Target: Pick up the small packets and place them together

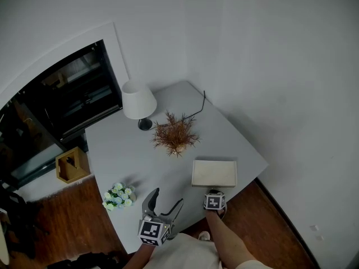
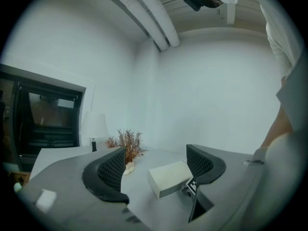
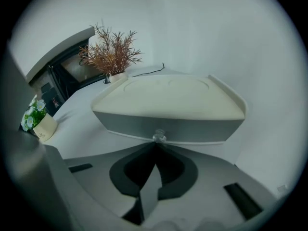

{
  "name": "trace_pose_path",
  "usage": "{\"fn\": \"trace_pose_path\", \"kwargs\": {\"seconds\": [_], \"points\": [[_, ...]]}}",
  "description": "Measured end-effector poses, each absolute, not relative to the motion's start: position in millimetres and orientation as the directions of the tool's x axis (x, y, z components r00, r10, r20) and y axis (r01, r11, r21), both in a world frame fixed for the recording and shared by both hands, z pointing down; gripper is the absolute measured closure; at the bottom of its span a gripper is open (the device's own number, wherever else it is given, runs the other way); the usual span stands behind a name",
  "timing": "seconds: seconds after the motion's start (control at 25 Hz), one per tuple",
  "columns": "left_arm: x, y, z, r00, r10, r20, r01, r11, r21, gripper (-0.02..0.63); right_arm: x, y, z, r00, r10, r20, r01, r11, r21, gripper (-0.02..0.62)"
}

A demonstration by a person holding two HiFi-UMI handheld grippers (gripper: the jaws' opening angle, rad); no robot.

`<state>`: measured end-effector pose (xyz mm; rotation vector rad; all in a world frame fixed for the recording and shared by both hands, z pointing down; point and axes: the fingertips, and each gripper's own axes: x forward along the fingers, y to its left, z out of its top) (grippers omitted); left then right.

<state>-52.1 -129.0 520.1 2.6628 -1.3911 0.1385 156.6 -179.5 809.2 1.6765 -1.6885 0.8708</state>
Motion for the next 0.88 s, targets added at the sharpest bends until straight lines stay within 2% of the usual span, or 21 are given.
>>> {"fn": "trace_pose_path", "kwargs": {"seconds": [0.2,0.28,0.64,0.72,0.88], "points": [[-62.8,-130.2,527.1,0.557,-0.817,0.152,-0.831,-0.55,0.086,0.229,163.4,-160.3,821.9,-0.034,-0.595,0.803,-0.998,-0.018,-0.056,0.594],[-60.0,-130.0,526.9,0.564,-0.812,0.15,-0.826,-0.558,0.087,0.229,167.3,-160.0,822.7,-0.038,-0.593,0.804,-0.997,-0.026,-0.067,0.557],[-60.0,-124.1,527.4,0.566,-0.811,0.149,-0.824,-0.559,0.087,0.229,172.1,-172.5,815.9,-0.014,-0.618,0.786,-0.999,-0.017,-0.032,0.549],[-64.1,-123.9,529.1,0.556,-0.817,0.151,-0.831,-0.549,0.088,0.229,176.1,-170.8,815.1,0.006,-0.616,0.788,-0.999,-0.043,-0.027,0.509],[-69.3,-123.1,530.9,0.544,-0.825,0.15,-0.839,-0.537,0.09,0.229,176.4,-170.8,813.5,-0.005,-0.613,0.79,-0.999,-0.03,-0.03,0.509]]}}
